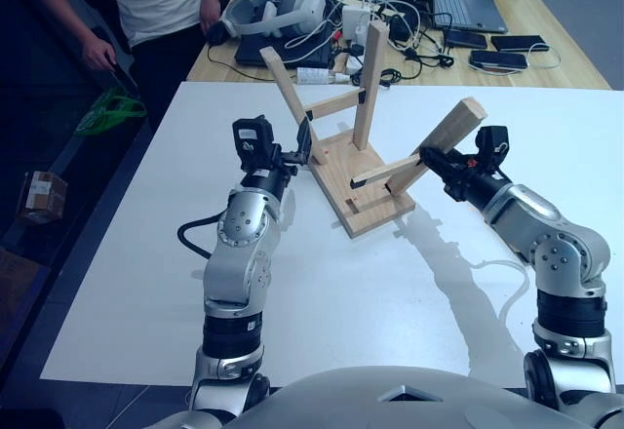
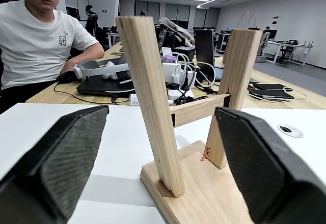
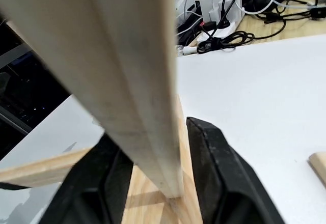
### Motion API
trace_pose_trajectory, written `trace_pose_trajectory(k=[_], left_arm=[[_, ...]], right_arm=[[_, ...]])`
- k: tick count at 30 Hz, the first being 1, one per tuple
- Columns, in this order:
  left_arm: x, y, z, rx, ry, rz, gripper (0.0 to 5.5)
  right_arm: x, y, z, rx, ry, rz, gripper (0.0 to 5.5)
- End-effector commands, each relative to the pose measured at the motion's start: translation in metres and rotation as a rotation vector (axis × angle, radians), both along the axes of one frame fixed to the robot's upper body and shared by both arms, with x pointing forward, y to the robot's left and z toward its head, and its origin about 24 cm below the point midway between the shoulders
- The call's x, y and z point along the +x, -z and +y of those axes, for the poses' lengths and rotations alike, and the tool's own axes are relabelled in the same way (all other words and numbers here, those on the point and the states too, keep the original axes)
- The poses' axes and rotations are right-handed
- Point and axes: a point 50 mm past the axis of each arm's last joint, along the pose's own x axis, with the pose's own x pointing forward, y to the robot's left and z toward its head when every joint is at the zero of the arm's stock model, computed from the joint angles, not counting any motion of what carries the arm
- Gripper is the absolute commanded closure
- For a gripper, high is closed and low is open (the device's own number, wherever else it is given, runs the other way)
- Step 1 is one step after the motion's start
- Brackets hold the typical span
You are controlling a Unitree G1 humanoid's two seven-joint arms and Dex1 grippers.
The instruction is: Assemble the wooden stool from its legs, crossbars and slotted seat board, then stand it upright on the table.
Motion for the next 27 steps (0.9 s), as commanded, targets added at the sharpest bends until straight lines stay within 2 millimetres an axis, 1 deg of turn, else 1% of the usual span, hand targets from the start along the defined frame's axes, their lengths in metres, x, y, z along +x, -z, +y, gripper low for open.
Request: trace_pose_trajectory(k=[1, 2, 5, 6, 7, 8, 10, 11, 13, 15, 17, 19, 20, 21, 22, 23, 24, 27], left_arm=[[0.0, 0.0, 0.0, 0.006, 0.0, -0.002, 1.65], [0.0, 0.0, 0.0, 0.007, 0.0, -0.003, 1.65], [0.0, -0.001, 0.001, 0.011, -0.001, -0.008, 1.65], [0.0, -0.001, 0.001, 0.012, 0.0, -0.01, 1.65], [0.0, -0.001, 0.001, 0.014, 0.0, -0.01, 1.65], [0.0, -0.001, 0.002, 0.016, 0.0, -0.011, 1.65], [0.001, -0.002, 0.002, 0.019, 0.004, -0.014, 1.65], [0.002, -0.002, 0.001, 0.021, 0.007, -0.016, 1.65], [0.004, -0.003, 0.0, 0.026, 0.016, -0.018, 1.65], [0.005, -0.004, -0.001, 0.03, 0.024, -0.021, 1.65], [0.006, -0.005, -0.002, 0.033, 0.031, -0.025, 1.65], [0.007, -0.005, -0.003, 0.033, 0.037, -0.027, 1.65], [0.007, -0.005, -0.004, 0.032, 0.039, -0.028, 1.65], [0.007, -0.005, -0.005, 0.031, 0.04, -0.028, 1.65], [0.007, -0.005, -0.006, 0.032, 0.044, -0.028, 1.65], [0.007, -0.005, -0.006, 0.032, 0.046, -0.027, 1.65], [0.007, -0.004, -0.006, 0.032, 0.049, -0.027, 1.65], [0.007, -0.004, -0.006, 0.034, 0.05, -0.027, 1.65]], right_arm=[[0.003, -0.023, -0.006, 0.077, 0.042, -0.12, 3.12], [0.003, -0.031, -0.008, 0.096, 0.047, -0.153, 2.97], [0.004, -0.066, -0.019, 0.152, 0.03, -0.286, 2.51], [0.007, -0.084, -0.025, 0.165, 0.029, -0.351, 2.28], [0.012, -0.107, -0.031, 0.188, 0.038, -0.426, 2.07], [0.02, -0.135, -0.037, 0.237, 0.057, -0.512, 2.02], [0.029, -0.174, -0.042, 0.328, 0.084, -0.617, 2.02], [0.033, -0.185, -0.043, 0.361, 0.091, -0.642, 2.02], [0.039, -0.194, -0.042, 0.392, 0.09, -0.658, 2.02], [0.046, -0.184, -0.034, 0.403, 0.068, -0.615, 2.02], [0.049, -0.15, -0.02, 0.364, 0.021, -0.481, 2.02], [0.046, -0.089, -0.004, 0.179, -0.062, -0.238, 2.02], [0.039, -0.053, 0.002, 0.06, -0.117, -0.085, 2.02], [0.031, -0.028, 0.005, -0.018, -0.154, 0.02, 2.02], [0.024, -0.011, 0.006, -0.054, -0.176, 0.088, 2.02], [0.021, -0.005, 0.006, -0.054, -0.177, 0.109, 2.02], [0.02, -0.005, 0.007, -0.037, -0.169, 0.097, 2.02], [0.029, -0.029, 0.01, 0.054, -0.134, -0.015, 2.02]])
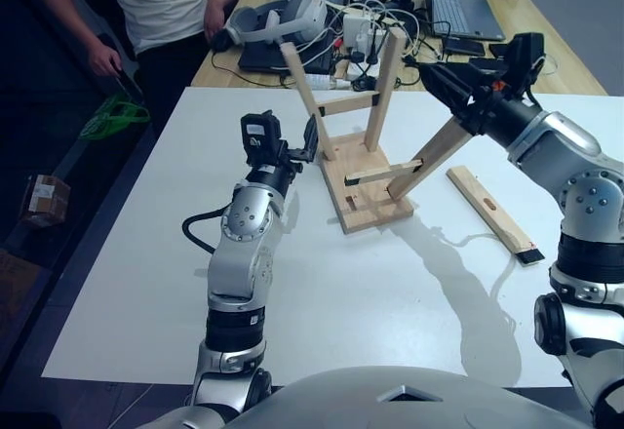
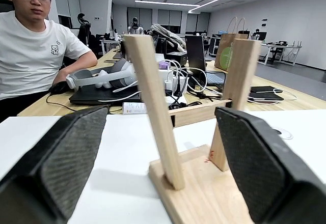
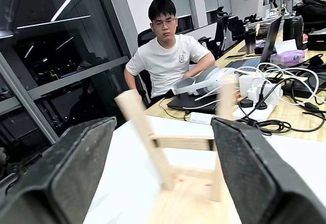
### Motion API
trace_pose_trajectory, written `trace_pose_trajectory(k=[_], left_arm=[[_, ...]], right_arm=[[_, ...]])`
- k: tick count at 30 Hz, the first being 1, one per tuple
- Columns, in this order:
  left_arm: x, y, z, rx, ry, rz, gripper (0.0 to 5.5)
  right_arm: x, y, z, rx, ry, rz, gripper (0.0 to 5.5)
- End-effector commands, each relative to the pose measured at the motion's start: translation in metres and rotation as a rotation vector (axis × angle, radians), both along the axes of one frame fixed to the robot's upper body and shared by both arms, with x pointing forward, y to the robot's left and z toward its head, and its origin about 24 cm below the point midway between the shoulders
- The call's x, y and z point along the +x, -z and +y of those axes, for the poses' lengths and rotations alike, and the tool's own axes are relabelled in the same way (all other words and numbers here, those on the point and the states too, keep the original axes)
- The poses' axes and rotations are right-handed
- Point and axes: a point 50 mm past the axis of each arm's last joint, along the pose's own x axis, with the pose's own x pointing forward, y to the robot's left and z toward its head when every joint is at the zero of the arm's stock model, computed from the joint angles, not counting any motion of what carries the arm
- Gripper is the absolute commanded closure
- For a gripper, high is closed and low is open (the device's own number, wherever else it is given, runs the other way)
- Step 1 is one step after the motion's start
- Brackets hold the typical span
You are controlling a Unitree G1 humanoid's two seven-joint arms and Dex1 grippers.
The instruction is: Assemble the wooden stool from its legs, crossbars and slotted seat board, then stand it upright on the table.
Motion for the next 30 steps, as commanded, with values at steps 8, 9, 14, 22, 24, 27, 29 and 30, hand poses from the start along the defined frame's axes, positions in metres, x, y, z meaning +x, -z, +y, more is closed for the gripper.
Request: trace_pose_trajectory(k=[8, 9, 14, 22, 24, 27, 29, 30], left_arm=[[0.002, -0.003, 0.0, 0.012, -0.005, -0.017, 1.65], [0.002, -0.003, 0.002, 0.012, -0.012, -0.018, 1.65], [0.001, -0.002, 0.006, 0.012, -0.036, -0.018, 1.65], [0.003, -0.003, 0.001, 0.014, -0.022, -0.022, 1.65], [0.004, -0.004, 0.001, 0.015, -0.02, -0.022, 1.65], [0.004, -0.004, 0.0, 0.016, -0.018, -0.024, 1.65], [0.005, -0.005, 0.0, 0.016, -0.018, -0.026, 1.65], [0.005, -0.005, -0.001, 0.016, -0.018, -0.027, 1.65]], right_arm=[[0.021, -0.082, -0.043, 0.497, 0.307, -0.266, 2.02], [0.021, -0.084, -0.066, 0.474, 0.392, -0.294, 2.02], [0.004, -0.002, -0.124, -0.078, 0.447, -0.099, 2.02], [-0.052, 0.12, -0.156, -0.45, 0.19, 0.338, 1.67], [-0.057, 0.129, -0.156, -0.476, 0.149, 0.369, 1.38], [-0.062, 0.139, -0.157, -0.528, 0.115, 0.423, 0.82], [-0.066, 0.149, -0.158, -0.604, 0.086, 0.475, 0.77], [-0.067, 0.152, -0.158, -0.623, 0.077, 0.496, 0.77]])
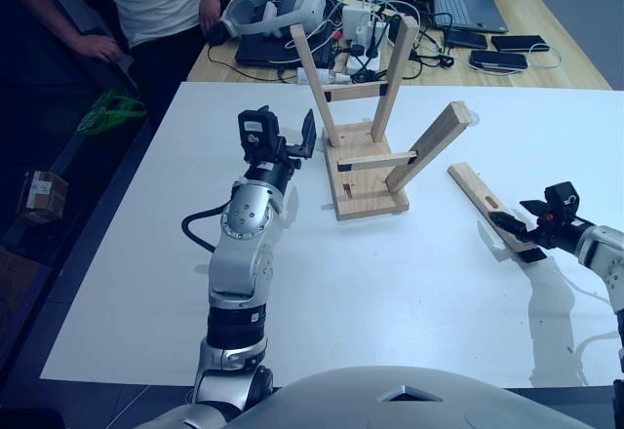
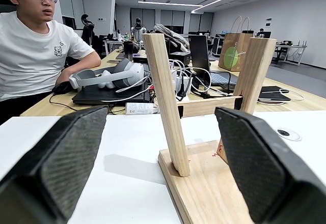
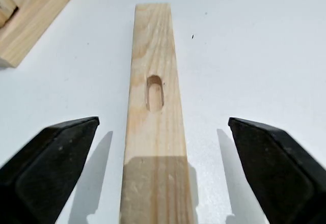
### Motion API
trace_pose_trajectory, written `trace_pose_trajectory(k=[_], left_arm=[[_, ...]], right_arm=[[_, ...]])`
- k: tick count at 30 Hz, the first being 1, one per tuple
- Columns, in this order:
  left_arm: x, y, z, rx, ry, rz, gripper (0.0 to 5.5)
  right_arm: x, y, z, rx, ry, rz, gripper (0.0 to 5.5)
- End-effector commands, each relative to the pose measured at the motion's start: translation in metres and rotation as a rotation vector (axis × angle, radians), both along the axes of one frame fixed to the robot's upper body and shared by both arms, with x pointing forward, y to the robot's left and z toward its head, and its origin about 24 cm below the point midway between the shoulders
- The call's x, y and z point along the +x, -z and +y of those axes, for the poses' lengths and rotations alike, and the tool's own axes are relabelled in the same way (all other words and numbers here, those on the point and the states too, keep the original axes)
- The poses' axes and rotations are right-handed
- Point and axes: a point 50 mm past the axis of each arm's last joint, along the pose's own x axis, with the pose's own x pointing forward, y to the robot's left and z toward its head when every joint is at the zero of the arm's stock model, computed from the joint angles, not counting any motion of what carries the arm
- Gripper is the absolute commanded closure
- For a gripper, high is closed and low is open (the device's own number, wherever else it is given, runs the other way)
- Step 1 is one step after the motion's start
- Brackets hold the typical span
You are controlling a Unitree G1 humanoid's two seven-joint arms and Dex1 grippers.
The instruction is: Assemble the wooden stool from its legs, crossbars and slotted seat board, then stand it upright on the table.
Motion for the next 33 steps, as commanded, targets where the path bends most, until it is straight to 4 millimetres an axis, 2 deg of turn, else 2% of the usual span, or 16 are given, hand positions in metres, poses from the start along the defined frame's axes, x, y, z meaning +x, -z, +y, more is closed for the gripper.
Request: trace_pose_trajectory(k=[1, 9, 12, 15, 19, 21, 23, 24, 26, 28, 31, 33], left_arm=[[0.003, -0.003, -0.002, 0.01, 0.004, -0.009, 1.65], [0.005, -0.005, -0.003, 0.015, 0.013, -0.014, 1.65], [0.006, -0.005, -0.003, 0.02, 0.016, -0.017, 1.65], [0.006, -0.005, -0.002, 0.024, 0.017, -0.018, 1.65], [0.008, -0.006, -0.002, 0.027, 0.02, -0.021, 1.65], [0.009, -0.007, -0.002, 0.027, 0.02, -0.024, 1.65], [0.01, -0.009, 0.0, 0.032, 0.017, -0.028, 1.65], [0.012, -0.01, 0.002, 0.042, 0.014, -0.033, 1.65], [0.018, -0.015, 0.012, 0.052, 0.003, -0.037, 1.65], [0.025, -0.031, 0.021, 0.014, 0.015, -0.054, 1.65], [0.035, -0.066, 0.021, -0.146, 0.13, -0.062, 1.65], [0.033, -0.107, 0.009, -0.4, 0.334, -0.086, 1.65]], right_arm=[[-0.004, 0.012, -0.003, -0.09, -0.038, 0.087, 0.96], [0.001, 0.008, 0.019, -0.003, -0.118, 0.037, 2.31], [0.002, 0.009, 0.026, -0.023, -0.158, 0.015, 2.75], [-0.005, 0.017, 0.045, -0.083, -0.275, 0.016, 3.33], [-0.004, 0.02, 0.065, -0.082, -0.306, -0.033, 3.42], [0.004, 0.014, 0.066, -0.086, -0.271, -0.081, 3.42], [0.022, 0.003, 0.058, -0.134, -0.153, -0.169, 3.43], [0.033, -0.006, 0.05, -0.176, -0.074, -0.226, 3.43], [0.058, -0.036, 0.041, -0.192, 0.071, -0.385, 3.43], [0.081, -0.081, 0.043, -0.112, 0.165, -0.593, 3.43], [0.095, -0.147, 0.059, 0.066, 0.18, -0.866, 3.43], [0.093, -0.193, 0.087, 0.227, 0.067, -1.022, 3.43]])
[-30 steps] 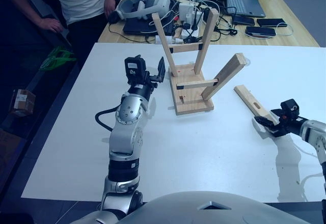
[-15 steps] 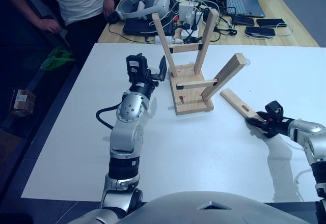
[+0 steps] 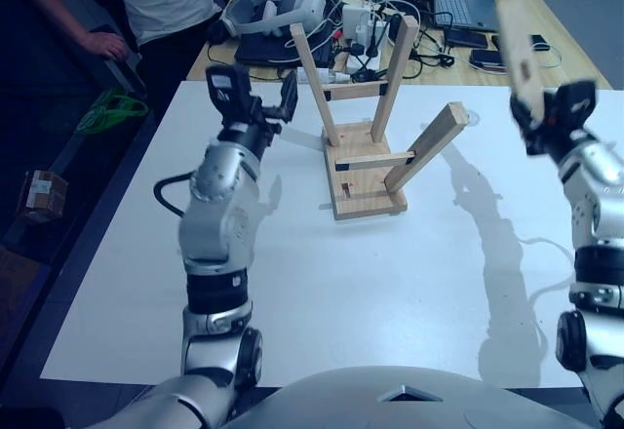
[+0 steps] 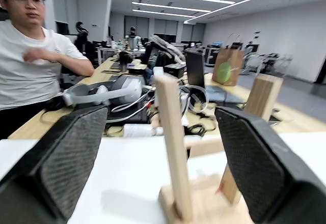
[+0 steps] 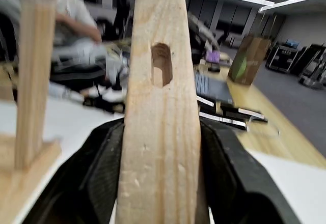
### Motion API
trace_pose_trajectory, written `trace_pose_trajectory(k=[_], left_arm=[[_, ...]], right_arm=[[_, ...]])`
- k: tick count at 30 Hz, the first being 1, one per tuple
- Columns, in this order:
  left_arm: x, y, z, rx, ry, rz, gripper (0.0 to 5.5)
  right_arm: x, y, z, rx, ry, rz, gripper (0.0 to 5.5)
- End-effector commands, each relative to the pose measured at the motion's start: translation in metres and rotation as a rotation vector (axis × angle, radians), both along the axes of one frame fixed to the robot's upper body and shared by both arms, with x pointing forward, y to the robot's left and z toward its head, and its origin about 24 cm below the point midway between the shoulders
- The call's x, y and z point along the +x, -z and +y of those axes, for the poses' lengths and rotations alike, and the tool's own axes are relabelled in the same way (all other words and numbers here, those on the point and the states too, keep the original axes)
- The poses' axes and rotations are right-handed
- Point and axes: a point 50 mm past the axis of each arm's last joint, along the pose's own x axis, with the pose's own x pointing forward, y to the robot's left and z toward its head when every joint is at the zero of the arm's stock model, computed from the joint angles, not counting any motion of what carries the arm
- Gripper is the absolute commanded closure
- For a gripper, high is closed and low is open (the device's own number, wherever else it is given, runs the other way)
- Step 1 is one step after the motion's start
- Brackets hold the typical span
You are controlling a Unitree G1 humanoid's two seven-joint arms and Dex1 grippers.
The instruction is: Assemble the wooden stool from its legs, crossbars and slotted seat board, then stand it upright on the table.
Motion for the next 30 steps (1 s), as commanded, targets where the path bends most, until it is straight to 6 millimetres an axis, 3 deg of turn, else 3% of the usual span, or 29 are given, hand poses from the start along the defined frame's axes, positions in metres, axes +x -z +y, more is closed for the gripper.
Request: trace_pose_trajectory(k=[1, 5, 10, 16, 23, 30], left_arm=[[-0.004, -0.074, -0.021, -0.366, 0.358, -0.067, 1.65], [-0.029, -0.128, -0.036, -0.5, 0.675, -0.172, 1.65], [-0.045, -0.147, -0.05, -0.576, 0.843, -0.146, 1.65], [-0.043, -0.143, -0.05, -0.577, 0.814, -0.07, 1.65], [-0.039, -0.144, -0.04, -0.614, 0.754, -0.084, 1.73], [-0.042, -0.142, -0.044, -0.604, 0.765, -0.086, 1.73]], right_arm=[[-0.005, -0.086, 0.048, 0.142, -0.252, -0.33, 3.43], [-0.032, -0.13, 0.105, 0.087, -0.545, -0.466, 3.43], [-0.057, -0.126, 0.138, -0.102, -0.736, -0.48, 3.43], [-0.063, -0.117, 0.145, -0.111, -0.786, -0.463, 3.43], [-0.059, -0.101, 0.141, -0.17, -0.764, -0.415, 3.43], [-0.058, -0.095, 0.139, -0.199, -0.752, -0.412, 3.43]])
